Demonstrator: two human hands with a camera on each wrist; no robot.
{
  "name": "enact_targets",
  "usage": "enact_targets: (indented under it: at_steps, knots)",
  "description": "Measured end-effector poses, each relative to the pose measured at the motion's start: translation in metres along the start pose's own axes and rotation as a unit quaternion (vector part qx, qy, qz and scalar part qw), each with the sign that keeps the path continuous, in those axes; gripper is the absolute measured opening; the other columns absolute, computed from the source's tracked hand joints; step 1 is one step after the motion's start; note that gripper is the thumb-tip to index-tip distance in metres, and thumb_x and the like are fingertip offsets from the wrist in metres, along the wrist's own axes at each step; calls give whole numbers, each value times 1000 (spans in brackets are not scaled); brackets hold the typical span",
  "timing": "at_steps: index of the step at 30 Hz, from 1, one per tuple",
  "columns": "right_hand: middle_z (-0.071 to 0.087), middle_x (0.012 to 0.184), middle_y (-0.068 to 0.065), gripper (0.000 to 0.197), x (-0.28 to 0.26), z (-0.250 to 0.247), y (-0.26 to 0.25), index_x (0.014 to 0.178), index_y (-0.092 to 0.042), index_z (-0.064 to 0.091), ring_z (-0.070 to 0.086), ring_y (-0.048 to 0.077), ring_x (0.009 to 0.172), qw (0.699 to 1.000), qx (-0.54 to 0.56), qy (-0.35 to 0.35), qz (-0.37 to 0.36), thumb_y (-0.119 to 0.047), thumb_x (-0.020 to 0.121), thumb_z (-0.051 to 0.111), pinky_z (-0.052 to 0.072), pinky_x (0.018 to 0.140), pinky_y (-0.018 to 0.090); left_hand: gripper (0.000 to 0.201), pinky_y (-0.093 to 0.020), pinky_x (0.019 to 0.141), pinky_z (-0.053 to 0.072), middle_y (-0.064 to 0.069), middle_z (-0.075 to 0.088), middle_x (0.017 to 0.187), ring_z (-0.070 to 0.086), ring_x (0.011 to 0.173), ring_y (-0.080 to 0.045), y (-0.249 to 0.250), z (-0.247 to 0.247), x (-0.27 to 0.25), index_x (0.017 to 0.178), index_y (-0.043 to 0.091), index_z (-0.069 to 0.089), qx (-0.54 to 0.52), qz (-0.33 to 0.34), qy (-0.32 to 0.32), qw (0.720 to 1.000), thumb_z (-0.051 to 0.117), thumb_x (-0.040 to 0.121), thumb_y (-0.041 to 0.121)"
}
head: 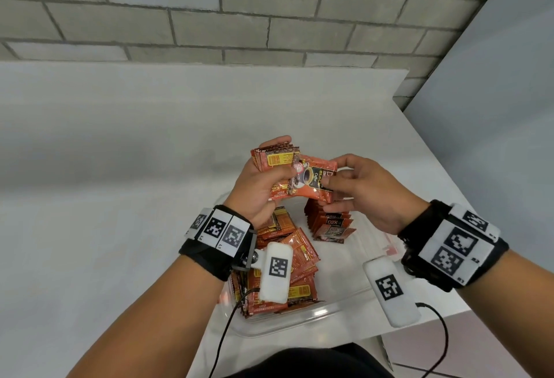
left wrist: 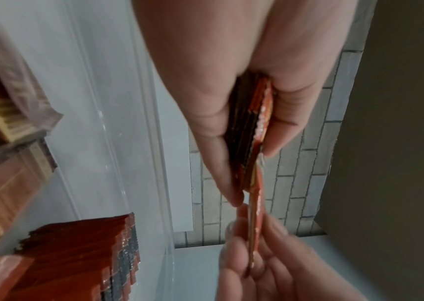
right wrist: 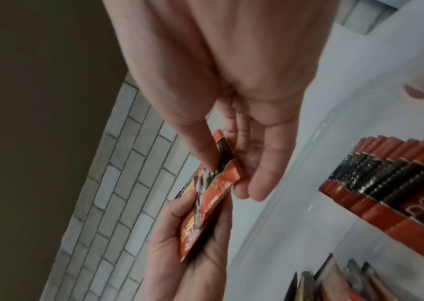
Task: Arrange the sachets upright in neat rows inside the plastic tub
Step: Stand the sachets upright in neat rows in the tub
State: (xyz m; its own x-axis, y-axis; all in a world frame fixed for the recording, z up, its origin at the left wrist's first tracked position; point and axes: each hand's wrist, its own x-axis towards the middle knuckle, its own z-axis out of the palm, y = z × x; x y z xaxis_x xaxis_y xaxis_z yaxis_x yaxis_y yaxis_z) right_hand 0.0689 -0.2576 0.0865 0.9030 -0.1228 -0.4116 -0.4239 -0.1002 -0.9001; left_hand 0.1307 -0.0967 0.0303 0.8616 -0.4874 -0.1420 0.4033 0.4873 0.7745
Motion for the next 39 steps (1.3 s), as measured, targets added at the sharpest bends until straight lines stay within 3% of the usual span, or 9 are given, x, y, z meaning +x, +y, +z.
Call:
enact_targets:
  at_steps: [4, 7, 11, 15, 22, 25, 28, 32, 39]
  knots:
    - [65, 77, 8, 13, 0, -9, 2, 95, -11, 59, 63, 13, 62, 999, -6, 19, -34, -1, 87, 62, 57, 58, 26, 51, -36, 65, 59, -11, 67, 96, 69, 86, -24, 0, 0, 1, 122, 15, 57, -5, 1, 34, 999, 61, 77, -9]
    - [63, 86, 8, 10, -3, -22, 6, 88, -16, 63, 64, 14, 67, 983, -153, 44, -86, -6, 88, 64, 54, 61, 27, 41, -37, 67, 59, -11, 66, 94, 68, 78, -23, 0, -4, 3, 118, 17, 58, -15, -2, 57, 998, 56, 86, -7]
    - [56, 84, -4, 9, -11, -30, 23, 92, -19, 69, 57, 6, 70, 892, -423, 16, -160, -13, 86, 66, 43, 65, 13, 38, -38, 68, 57, -11, 65, 92, 67, 75, -22, 0, -5, 4, 121, 16, 57, -8, -10, 64, 998, 55, 88, -3]
    - [61, 79, -8, 11, -12, -30, 35, 96, -21, 70, 58, 9, 71, 837, -527, -43, -141, -16, 87, 66, 42, 62, 17, 38, -37, 67, 57, -10, 66, 90, 66, 74, -22, 1, -4, 4, 123, 15, 56, -4, -16, 65, 998, 56, 88, -1]
    - [68, 88, -5, 16, -4, -18, 36, 96, -21, 63, 59, 15, 76, 780, -618, -58, -73, -18, 82, 67, 48, 65, 31, 40, -35, 64, 58, -10, 66, 90, 66, 72, -21, 2, -2, 3, 127, 14, 54, -1, -25, 60, 998, 56, 89, 1]
    - [60, 82, -5, 8, 0, -11, 32, 86, -22, 56, 55, 18, 74, 732, -673, -57, -83, -19, 83, 62, 37, 53, 25, 39, -35, 63, 57, -10, 66, 89, 67, 70, -20, 2, -2, 2, 126, 13, 54, 1, -25, 55, 998, 56, 89, 1]
    - [40, 66, -11, 11, 3, -5, 31, 79, -23, 50, 44, 15, 64, 696, -710, -70, -83, -17, 84, 57, 23, 47, 23, 39, -35, 64, 57, -10, 66, 89, 67, 70, -20, 2, -2, 1, 126, 14, 55, 1, -25, 53, 998, 55, 89, 1]
    - [41, 69, -4, 10, 5, -1, 30, 81, -18, 50, 43, 18, 62, 655, -748, -68, -80, -9, 85, 51, 24, 45, 24, 37, -36, 65, 57, -10, 66, 89, 67, 72, -21, 2, -2, 2, 125, 15, 55, 0, -28, 49, 998, 56, 89, 2]
    - [46, 81, 4, 9, 4, 6, 27, 82, -12, 44, 46, 24, 68, 616, -779, -95, -68, -9, 89, 48, 29, 47, 25, 38, -35, 64, 57, -9, 67, 89, 67, 72, -21, 2, -2, 1, 126, 14, 55, 3, -25, 48, 999, 56, 90, 3]
